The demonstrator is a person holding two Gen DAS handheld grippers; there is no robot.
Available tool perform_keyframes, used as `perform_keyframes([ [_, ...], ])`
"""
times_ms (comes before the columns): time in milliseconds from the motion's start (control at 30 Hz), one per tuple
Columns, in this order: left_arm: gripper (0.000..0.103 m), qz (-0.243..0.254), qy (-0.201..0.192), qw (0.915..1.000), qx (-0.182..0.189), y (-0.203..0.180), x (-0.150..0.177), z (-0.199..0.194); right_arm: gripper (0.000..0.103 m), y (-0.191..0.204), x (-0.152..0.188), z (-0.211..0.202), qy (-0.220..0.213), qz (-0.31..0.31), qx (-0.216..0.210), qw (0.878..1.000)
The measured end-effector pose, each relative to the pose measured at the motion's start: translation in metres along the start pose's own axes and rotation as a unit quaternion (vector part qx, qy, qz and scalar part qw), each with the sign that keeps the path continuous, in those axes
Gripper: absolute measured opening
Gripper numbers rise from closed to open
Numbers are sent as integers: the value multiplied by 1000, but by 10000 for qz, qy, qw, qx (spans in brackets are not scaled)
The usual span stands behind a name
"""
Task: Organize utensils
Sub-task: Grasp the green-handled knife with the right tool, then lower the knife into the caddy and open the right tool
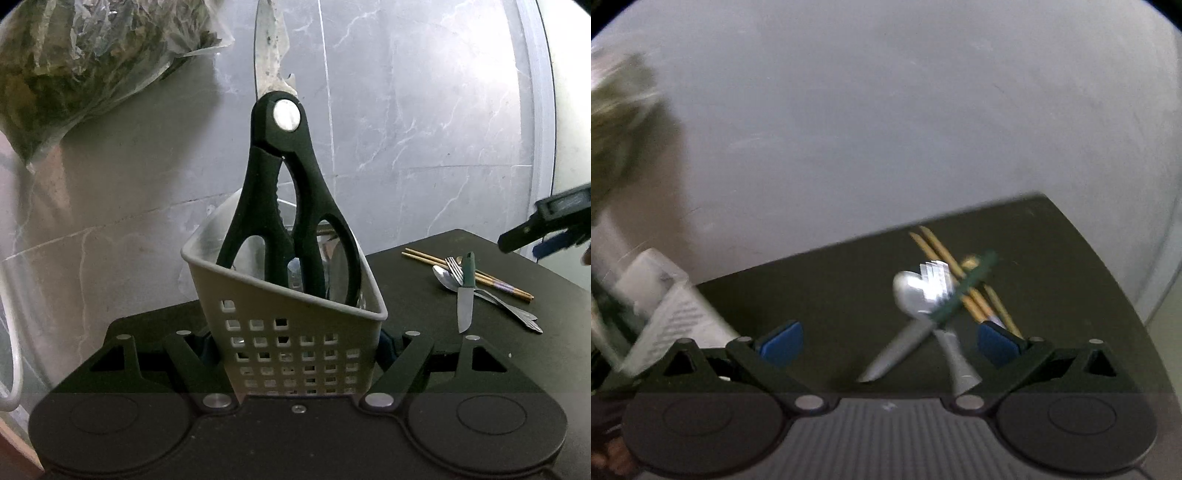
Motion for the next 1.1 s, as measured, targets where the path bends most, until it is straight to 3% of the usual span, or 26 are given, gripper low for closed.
perform_keyframes([
  [200, 79, -53, 107, 9997, -201, -5, -5, 3, 71, -68, -33, 68, 194, 930, 168, 9953],
  [333, 79, -92, 159, 9993, -323, -9, -8, 5, 57, -85, -40, 98, 314, 1282, 93, 9912],
  [500, 79, -123, 188, 9988, -426, -15, -10, 7, 24, -85, -39, 115, 393, 1297, 72, 9908],
  [700, 79, -127, 169, 9988, -439, -17, -10, 7, 12, -76, -34, 100, 159, 1390, 15, 9902],
  [1100, 78, -84, 62, 9997, -238, -7, -4, 4, 11, -12, -66, -9, -1261, 1050, -503, 9852],
])
Point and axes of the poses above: each gripper's, at about its wrist camera, not at the fingertips, and z roughly the way its jaws point, y to its left, x to its underside, the point moved 3 cm from there along z, roughly the way its jaws point, and after that the axes turned 5 degrees about -y, right-handed, at the moved point
